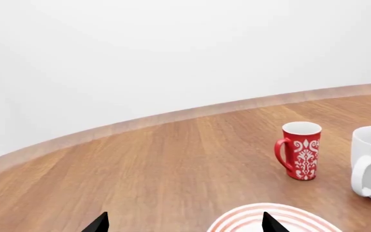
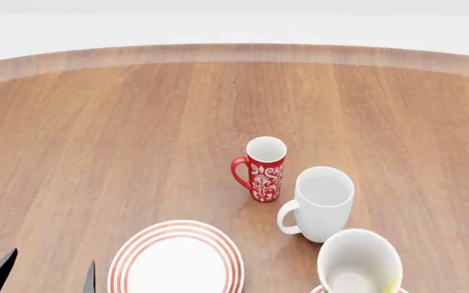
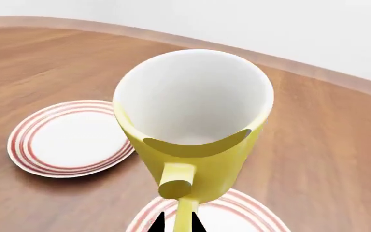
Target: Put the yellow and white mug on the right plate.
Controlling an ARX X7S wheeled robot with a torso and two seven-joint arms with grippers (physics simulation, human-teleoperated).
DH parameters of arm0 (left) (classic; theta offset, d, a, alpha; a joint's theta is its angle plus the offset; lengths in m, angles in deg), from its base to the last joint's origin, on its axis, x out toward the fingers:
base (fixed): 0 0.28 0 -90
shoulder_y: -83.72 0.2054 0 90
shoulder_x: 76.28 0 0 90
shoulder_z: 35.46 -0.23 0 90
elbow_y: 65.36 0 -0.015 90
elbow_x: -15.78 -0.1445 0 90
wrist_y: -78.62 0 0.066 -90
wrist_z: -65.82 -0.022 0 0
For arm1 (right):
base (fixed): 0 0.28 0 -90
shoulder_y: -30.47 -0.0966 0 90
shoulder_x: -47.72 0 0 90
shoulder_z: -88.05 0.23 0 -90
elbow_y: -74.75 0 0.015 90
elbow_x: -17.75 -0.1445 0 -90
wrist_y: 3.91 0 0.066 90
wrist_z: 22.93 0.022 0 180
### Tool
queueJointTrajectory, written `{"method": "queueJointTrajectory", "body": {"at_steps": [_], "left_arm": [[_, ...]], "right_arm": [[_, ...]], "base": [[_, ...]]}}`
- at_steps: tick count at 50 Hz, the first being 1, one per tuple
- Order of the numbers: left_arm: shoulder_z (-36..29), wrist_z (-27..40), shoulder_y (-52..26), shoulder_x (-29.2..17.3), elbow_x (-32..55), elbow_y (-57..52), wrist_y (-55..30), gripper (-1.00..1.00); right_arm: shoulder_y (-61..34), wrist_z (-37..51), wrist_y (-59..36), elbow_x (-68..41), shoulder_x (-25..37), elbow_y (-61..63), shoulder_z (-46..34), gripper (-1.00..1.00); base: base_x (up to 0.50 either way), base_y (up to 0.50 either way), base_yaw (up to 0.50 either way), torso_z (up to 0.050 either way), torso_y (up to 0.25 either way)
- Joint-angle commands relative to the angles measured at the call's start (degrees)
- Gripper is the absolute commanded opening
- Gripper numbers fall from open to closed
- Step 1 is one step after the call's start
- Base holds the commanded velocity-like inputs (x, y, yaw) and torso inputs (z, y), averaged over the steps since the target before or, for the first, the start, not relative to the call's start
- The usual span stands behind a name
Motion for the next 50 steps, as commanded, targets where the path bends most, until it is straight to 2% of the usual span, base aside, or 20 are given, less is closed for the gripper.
{"method": "queueJointTrajectory", "body": {"at_steps": [1,50], "left_arm": [[-0.2,0.1,0.0,-0.1,0.2,0.0,-0.1,1.00],[-0.9,0.7,-0.2,-0.6,0.5,0.7,0.6,1.00]], "right_arm": [[-0.3,1.4,0.6,-1.0,-0.8,-3.0,2.3,-1.00],[-6.6,-2.2,2.2,0.1,-5.8,-19.1,-1.6,-1.00]], "base": [[0.00,0.00,0.00,0.000,0.000],[0.00,0.00,0.00,0.000,0.000]]}}
